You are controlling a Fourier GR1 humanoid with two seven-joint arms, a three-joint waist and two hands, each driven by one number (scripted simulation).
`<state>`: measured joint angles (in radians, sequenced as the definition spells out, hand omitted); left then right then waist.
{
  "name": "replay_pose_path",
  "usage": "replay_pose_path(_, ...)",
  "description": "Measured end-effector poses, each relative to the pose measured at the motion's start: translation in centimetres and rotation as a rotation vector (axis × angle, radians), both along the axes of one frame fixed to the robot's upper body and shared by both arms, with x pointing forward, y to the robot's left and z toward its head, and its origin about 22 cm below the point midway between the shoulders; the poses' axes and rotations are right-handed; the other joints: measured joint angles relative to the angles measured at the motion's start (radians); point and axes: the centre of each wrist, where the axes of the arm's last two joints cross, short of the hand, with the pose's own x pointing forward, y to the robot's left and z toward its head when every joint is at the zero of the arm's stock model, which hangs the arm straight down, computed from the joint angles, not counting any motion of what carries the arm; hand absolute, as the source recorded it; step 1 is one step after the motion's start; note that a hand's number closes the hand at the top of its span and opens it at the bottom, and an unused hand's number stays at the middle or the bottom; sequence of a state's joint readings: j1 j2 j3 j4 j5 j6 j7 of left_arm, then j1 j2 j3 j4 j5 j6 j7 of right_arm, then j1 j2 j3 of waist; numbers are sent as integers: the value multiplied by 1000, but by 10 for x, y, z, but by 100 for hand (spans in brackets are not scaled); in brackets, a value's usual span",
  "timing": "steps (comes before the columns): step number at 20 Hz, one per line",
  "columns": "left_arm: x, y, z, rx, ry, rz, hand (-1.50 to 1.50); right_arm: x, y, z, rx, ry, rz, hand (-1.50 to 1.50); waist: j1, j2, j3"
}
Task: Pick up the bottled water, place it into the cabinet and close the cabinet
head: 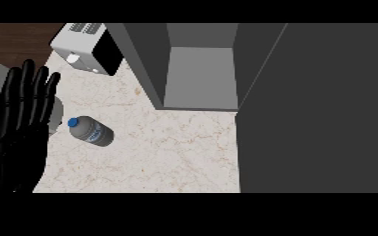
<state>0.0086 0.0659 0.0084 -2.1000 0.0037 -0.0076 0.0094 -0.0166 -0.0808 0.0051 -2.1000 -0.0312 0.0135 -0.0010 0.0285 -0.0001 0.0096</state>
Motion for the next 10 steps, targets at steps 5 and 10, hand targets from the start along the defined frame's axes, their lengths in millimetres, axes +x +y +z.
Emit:
replay_pose_path(5,-9,11,8,28,-29,-137,-150,-14,-5,5,-43,-17,13,-150,-22,-2,-7)
replay_pose_path(10,-17,14,-26,-135,220,-228,-150,-27,3,-15,109,170,105,-150,-27,2,-9)
